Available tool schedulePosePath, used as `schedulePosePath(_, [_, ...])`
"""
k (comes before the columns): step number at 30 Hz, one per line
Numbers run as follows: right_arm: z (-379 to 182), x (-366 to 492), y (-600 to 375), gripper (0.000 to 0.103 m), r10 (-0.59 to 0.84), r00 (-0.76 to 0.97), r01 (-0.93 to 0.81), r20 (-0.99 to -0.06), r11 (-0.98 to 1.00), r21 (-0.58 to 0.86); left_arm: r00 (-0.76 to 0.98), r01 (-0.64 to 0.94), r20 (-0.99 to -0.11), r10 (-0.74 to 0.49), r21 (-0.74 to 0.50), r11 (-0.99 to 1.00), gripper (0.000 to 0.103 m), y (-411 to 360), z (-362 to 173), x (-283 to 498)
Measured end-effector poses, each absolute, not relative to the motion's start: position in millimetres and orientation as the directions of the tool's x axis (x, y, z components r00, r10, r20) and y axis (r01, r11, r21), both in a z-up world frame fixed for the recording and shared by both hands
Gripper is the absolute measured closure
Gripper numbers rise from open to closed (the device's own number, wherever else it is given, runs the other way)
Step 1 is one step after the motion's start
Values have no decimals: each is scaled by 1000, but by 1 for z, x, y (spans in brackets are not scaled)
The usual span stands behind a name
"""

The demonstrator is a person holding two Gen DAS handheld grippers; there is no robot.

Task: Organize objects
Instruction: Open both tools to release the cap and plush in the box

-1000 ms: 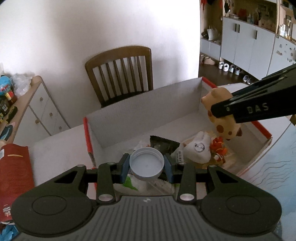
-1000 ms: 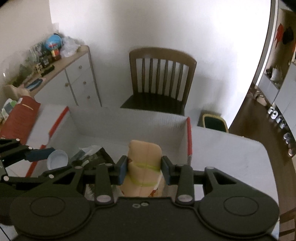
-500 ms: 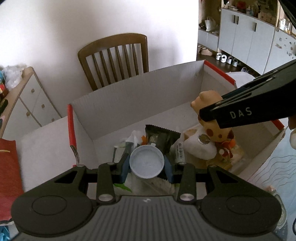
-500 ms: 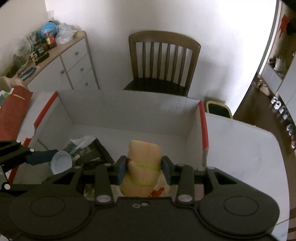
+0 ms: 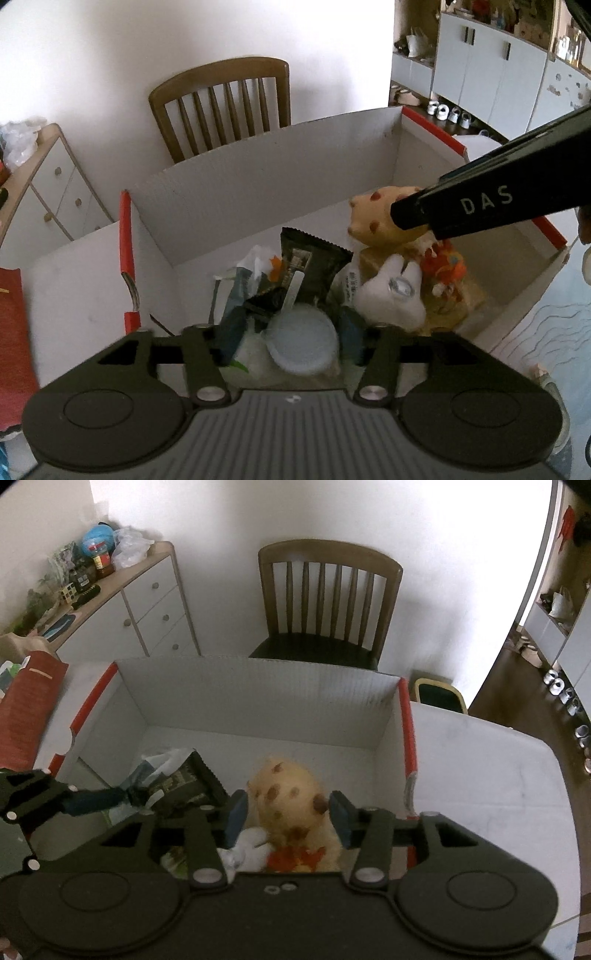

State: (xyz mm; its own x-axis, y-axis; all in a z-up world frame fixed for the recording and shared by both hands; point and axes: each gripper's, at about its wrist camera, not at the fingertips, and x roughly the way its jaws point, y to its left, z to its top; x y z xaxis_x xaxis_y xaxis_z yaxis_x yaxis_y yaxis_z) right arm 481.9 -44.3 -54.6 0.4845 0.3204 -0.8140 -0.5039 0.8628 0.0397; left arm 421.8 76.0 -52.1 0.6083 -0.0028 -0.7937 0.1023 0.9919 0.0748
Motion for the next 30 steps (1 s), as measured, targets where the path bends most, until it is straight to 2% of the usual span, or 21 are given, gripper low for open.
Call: schedulePosePath(30, [17,396,-90,41,370,569,-534,-734,845,13,708,83,-704,-48,16,996,39,57,21,349])
